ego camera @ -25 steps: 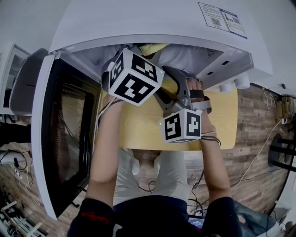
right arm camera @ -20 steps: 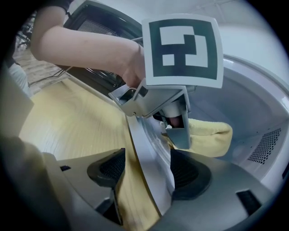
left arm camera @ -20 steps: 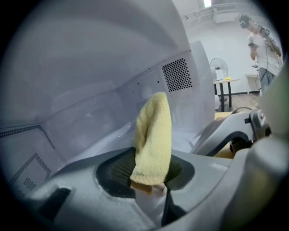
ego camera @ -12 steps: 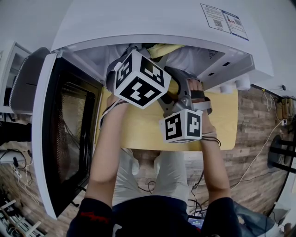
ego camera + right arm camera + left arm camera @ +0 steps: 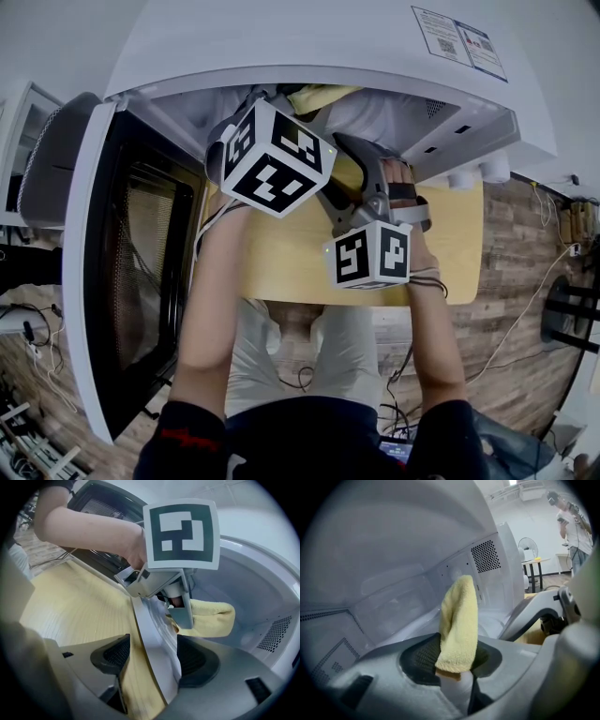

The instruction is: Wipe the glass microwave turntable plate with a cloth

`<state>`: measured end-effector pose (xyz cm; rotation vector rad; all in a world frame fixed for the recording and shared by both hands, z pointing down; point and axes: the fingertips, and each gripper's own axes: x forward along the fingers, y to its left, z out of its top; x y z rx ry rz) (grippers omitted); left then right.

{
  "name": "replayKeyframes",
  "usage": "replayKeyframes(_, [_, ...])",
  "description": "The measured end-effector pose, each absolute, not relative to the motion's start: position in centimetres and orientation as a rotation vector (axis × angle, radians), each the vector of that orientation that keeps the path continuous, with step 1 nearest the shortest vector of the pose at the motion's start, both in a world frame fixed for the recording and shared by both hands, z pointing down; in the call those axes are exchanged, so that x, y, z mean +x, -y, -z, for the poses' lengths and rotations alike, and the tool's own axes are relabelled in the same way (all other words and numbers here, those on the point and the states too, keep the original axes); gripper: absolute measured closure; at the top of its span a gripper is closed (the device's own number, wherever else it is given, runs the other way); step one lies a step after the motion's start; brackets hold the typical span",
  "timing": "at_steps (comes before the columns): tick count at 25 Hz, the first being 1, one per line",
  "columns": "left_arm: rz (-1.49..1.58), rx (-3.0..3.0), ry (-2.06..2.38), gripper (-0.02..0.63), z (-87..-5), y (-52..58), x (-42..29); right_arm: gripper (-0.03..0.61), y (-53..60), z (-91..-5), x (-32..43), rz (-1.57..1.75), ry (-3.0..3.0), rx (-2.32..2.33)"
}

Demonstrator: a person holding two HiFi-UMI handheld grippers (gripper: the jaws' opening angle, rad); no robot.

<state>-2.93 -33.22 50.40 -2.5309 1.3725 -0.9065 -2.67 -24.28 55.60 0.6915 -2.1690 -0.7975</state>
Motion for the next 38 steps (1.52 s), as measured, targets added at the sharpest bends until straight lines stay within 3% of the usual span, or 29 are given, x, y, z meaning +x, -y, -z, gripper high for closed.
replayKeyframes(12, [0.890, -2.487, -1.531, 0.482, -50.4, 33.6, -7.1, 0.302, 24.3, -55.6, -2.6, 0.795, 2.168, 0.696])
replayKeyframes(38, [0.882, -2.488, -1.508, 0.483, -50.4, 33.4, -6.8, 0.302, 24.4, -55.6, -2.6, 0.797, 2.159, 0.701])
